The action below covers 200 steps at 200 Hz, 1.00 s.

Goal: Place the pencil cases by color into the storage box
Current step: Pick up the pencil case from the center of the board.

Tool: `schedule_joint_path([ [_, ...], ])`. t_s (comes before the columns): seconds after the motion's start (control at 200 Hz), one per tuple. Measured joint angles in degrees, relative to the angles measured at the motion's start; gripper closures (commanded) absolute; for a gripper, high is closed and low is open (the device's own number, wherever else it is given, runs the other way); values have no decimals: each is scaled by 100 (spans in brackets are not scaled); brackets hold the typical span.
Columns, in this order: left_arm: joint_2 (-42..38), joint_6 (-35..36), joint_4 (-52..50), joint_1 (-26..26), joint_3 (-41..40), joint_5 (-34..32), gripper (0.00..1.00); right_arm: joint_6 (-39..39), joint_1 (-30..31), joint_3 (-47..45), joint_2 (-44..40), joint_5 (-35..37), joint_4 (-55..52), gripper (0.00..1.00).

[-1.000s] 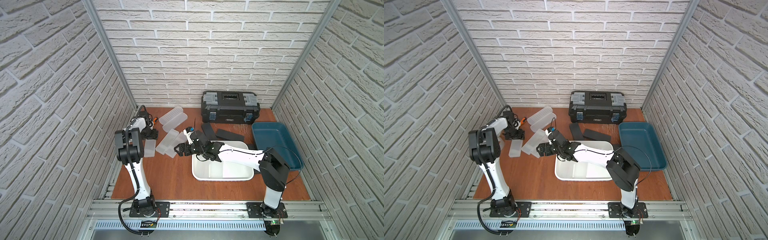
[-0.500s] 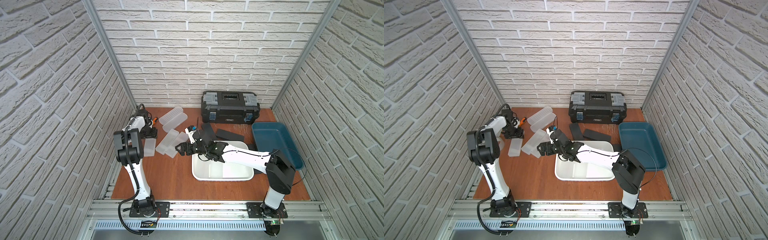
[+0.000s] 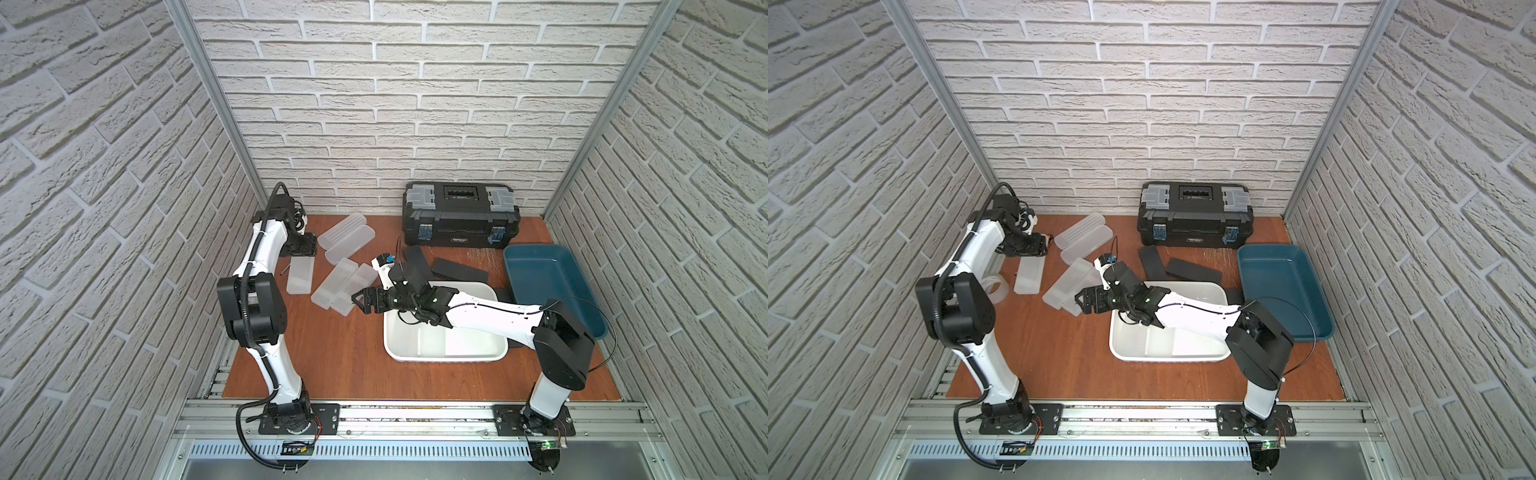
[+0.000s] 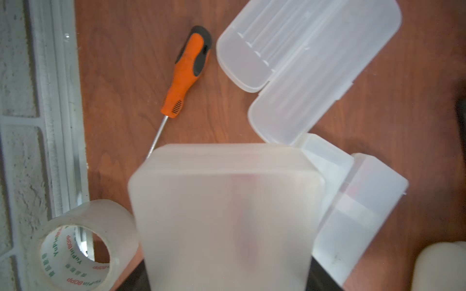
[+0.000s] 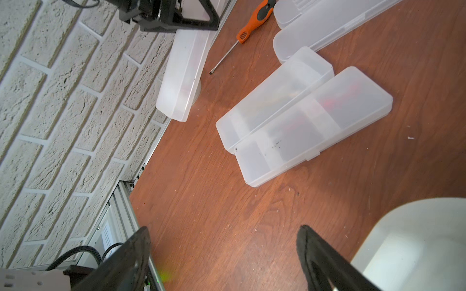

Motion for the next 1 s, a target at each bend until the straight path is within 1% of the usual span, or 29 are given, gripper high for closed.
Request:
schedule_joint_path([
  [0.16,-330,-138,-15,-339,-109,299,47,271,-240,-551,-24,-380,737,9],
  [0.345,-605,-354,-9,-726,-173,595,47,437,-433,-903,-68,-566,1318,9],
  [0.425,-713,-496,48,-890,-238,817,47,522,-472,-1040,-153,-651,1633,9],
  [0.66,-1110,-1036,367,-1327,-461,1510,46,787,-699,-1486,-365,-898,2634,9],
  [0.84,-1362,-1419,719,-1631,-490,1816,46,896,-881,-1679,-431,-979,3176,9],
  [1.0,-1617,-1775,1086,-1777,-673,2103,46,1029,-1029,-1886,-446,-1182,3901,9],
])
